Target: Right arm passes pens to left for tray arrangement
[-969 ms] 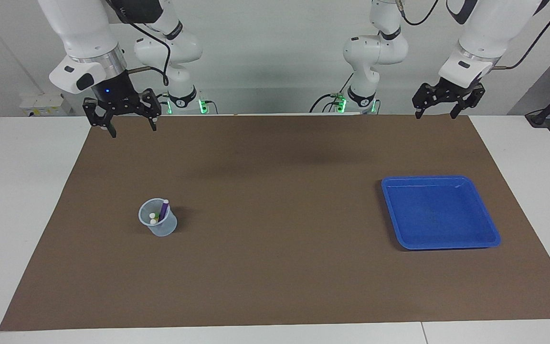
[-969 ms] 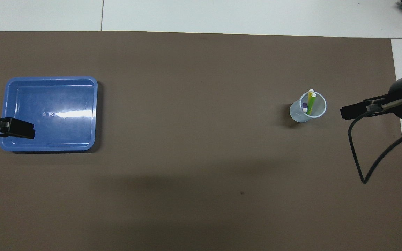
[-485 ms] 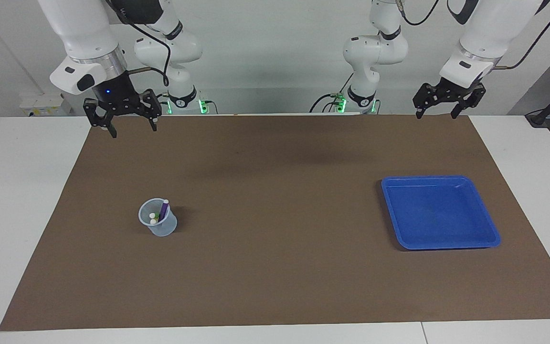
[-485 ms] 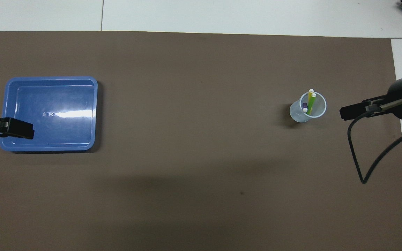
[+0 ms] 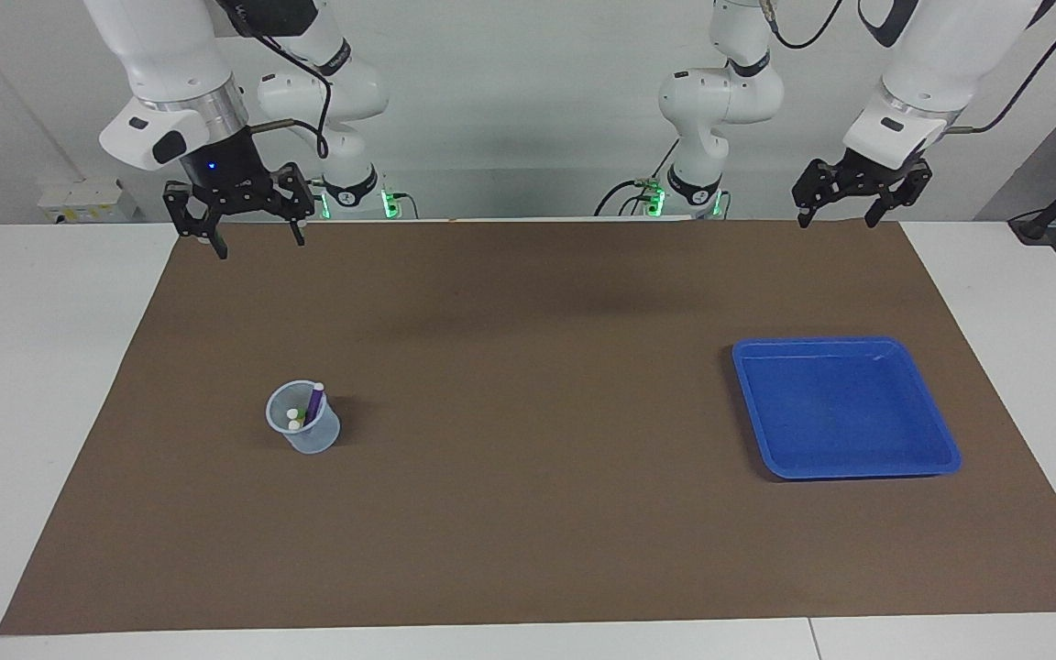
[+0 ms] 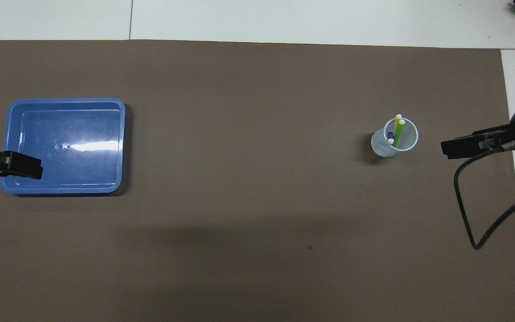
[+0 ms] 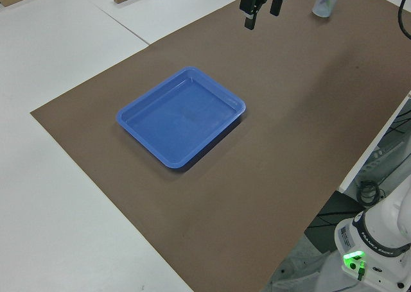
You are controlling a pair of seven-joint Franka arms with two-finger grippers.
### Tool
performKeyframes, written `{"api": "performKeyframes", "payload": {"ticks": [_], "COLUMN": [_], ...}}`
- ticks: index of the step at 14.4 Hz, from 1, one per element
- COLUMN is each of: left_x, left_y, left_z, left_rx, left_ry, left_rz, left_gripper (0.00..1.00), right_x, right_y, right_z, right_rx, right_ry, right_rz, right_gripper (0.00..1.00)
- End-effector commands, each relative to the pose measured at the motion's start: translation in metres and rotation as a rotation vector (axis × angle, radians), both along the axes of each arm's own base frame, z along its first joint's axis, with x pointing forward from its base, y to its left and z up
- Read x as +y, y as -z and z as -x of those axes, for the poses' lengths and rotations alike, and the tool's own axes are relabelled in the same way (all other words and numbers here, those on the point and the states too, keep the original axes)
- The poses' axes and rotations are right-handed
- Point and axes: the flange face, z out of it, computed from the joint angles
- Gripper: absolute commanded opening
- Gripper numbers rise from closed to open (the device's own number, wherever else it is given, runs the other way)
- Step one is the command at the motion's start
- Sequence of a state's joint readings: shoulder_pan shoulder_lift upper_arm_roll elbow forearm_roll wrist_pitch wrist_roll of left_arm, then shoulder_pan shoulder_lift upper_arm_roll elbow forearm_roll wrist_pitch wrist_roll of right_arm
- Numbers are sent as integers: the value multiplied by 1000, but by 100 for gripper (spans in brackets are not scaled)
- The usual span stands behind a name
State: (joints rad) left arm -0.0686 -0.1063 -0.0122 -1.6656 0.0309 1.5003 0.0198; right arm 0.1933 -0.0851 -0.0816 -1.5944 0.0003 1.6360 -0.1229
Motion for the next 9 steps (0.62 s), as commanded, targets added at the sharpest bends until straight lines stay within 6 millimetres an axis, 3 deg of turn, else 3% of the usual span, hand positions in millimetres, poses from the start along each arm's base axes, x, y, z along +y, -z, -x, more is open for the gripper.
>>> {"api": "performKeyframes", "payload": {"ticks": [1, 4, 7, 9], "left_x": [1, -5, -6, -7], "left_y": [-2, -2, -2, -2], "left_z": [8, 8, 8, 9], "left_rx": [-3, -2, -5, -3], "left_ry": [7, 22, 22, 24], "left_rz": [2, 1, 1, 1], "left_gripper": [100, 100, 100, 100], "right_x": [6, 17, 13, 17], "right_y": [4, 5, 44, 65], "right_z": [5, 1, -17, -26], "right_rx": [14, -26, -49, -35], "right_ry": [-3, -41, -177, -156], "right_rz": [4, 3, 19, -15], "right_gripper": [100, 100, 100, 100]}}
